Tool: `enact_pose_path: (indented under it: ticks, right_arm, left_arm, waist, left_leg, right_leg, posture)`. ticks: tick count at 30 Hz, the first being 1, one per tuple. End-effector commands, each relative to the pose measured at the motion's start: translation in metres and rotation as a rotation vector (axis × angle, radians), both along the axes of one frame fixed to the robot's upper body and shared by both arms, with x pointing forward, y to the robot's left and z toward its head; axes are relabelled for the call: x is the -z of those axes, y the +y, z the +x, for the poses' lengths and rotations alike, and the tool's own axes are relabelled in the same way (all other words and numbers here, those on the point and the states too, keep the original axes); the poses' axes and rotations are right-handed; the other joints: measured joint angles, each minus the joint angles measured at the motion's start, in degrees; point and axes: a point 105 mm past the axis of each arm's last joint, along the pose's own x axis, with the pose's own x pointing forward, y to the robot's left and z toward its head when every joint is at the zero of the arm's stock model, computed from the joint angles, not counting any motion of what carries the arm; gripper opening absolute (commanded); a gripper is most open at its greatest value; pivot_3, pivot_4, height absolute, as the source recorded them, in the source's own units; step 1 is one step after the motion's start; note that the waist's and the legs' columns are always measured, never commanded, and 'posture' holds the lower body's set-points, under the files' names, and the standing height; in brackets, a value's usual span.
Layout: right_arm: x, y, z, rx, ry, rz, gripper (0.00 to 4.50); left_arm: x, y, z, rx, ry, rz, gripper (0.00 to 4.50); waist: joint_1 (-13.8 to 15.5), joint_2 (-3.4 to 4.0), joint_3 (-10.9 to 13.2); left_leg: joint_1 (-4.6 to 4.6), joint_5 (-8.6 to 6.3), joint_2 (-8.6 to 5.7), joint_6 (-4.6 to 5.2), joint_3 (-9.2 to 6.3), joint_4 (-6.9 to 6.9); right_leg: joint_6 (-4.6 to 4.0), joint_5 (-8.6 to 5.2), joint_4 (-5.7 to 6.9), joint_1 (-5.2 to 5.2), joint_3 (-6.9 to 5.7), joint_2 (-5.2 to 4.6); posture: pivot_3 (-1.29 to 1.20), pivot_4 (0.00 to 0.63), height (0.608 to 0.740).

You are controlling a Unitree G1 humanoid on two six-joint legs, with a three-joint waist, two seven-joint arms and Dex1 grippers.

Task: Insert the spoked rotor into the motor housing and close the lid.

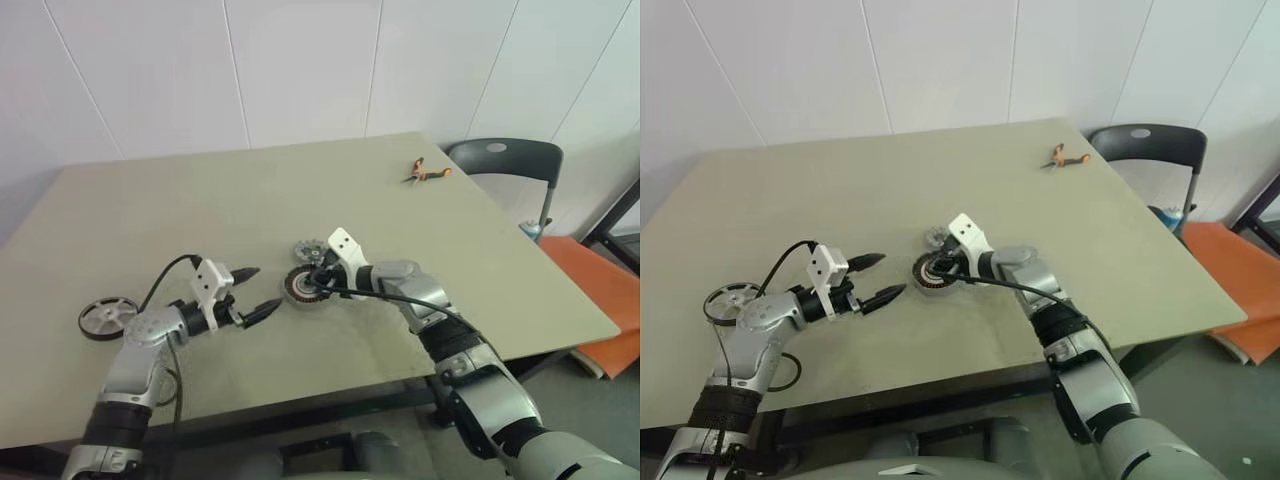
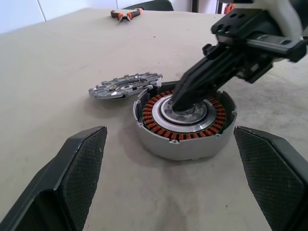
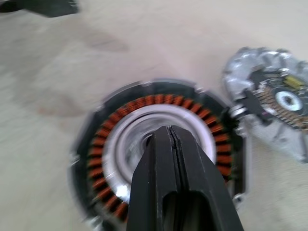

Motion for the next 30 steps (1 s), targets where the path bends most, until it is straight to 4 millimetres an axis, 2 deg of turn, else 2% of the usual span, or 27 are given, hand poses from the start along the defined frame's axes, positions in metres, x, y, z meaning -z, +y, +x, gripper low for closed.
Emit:
enact_pose_path:
  ticks: [1, 5, 11, 15, 19, 23, 24, 27, 30]
  right_arm:
    - [0.027, -0.008, -0.030, -0.096, 0.162, -0.056, 0.02]
    - [0.028, -0.013, -0.030, -0.071, 0.173, -0.049, 0.02]
    - [0.023, -0.011, -0.005, 0.077, 0.072, -0.005, 0.02]
    - [0.012, -0.008, 0.013, 0.159, -0.013, 0.036, 0.02]
    - [0.005, -0.008, 0.020, 0.185, -0.035, 0.073, 0.02]
    - [-0.016, 0.002, 0.009, 0.084, 0.037, 0.235, 0.02]
    - [-0.027, 0.005, 0.004, 0.032, 0.038, 0.293, 0.02]
    - [-0.053, 0.008, -0.010, -0.084, 0.032, 0.418, 0.02]
    - [-0.062, 0.006, -0.013, -0.108, 0.021, 0.452, 0.02]
  left_arm:
    - [-0.012, 0.003, 0.003, -0.001, -0.057, 0.011, 4.50]
    - [-0.011, 0.002, 0.003, -0.001, -0.057, 0.012, 4.50]
    - [-0.010, 0.002, 0.003, 0.001, -0.054, 0.016, 4.50]
    - [-0.010, 0.001, 0.003, 0.003, -0.056, 0.018, 4.50]
    - [-0.009, 0.001, 0.003, 0.005, -0.055, 0.019, 4.50]
    - [-0.008, 0.002, 0.003, 0.003, -0.051, 0.024, 4.50]
    - [-0.008, 0.003, 0.003, 0.003, -0.051, 0.025, 4.50]
    - [-0.007, 0.003, 0.003, 0.003, -0.049, 0.027, 4.50]
    - [-0.006, 0.003, 0.004, 0.006, -0.049, 0.028, 4.50]
  waist:
    - [0.2, -0.02, 0.0]
    - [0.1, -0.06, -0.1]
    - [0.0, -0.09, -0.1]
    - [-0.1, -0.06, -0.1]
    - [0.3, 0.09, 0.0]
    - [0.2, 0.08, 0.0]
    - [0.1, 0.08, 0.0]
    - [0.2, 0.09, 0.0]
    - [0.1, 0.08, 0.0]
  left_leg:
    - [0.00, 0.00, 0.00, 0.00, 0.00, 0.00]
    - [0.04, -0.01, 0.00, 0.01, -0.01, -0.01]
    - [0.22, 0.00, 0.01, 0.00, -0.03, 0.01]
    - [0.44, 0.00, 0.01, -0.01, -0.04, 0.01]
    - [0.87, 0.00, 0.02, -0.02, -0.06, 0.02]
    - [0.72, 0.00, 0.01, -0.02, -0.05, 0.04]
    - [0.62, 0.00, 0.01, -0.02, -0.04, 0.04]
    - [-0.13, -0.01, 0.00, -0.01, -0.07, 0.03]
    - [-0.45, -0.05, 0.02, 0.07, -0.06, -0.08]
  right_leg:
    - [0.00, -0.01, -0.01, 0.00, 0.00, -0.01]
    - [0.00, -0.02, -0.08, 0.10, -0.02, -0.02]
    - [-0.03, -0.04, -0.02, 0.26, -0.03, 0.02]
    - [-0.04, -0.04, 0.01, 0.45, -0.03, 0.02]
    - [-0.04, -0.06, -0.15, 0.92, -0.05, -0.08]
    - [-0.03, -0.06, -0.32, 1.00, -0.01, -0.14]
    - [0.03, -0.09, -0.33, 0.90, -0.01, -0.14]
    - [0.24, -0.02, -0.24, 0.17, -0.02, -0.10]
    - [0.21, 0.09, -0.16, -0.26, -0.02, -0.04]
  posture:
    - [0.00, 0.000, 0.740]
    - [0.00, 0.000, 0.740]
    - [0.00, 0.000, 0.740]
    - [0.00, 0.000, 0.740]
    - [0.00, 0.000, 0.740]
    - [0.00, 0.000, 0.740]
    - [0.00, 0.000, 0.740]
    - [0.00, 0.000, 0.740]
    - [0.00, 0.000, 0.740]
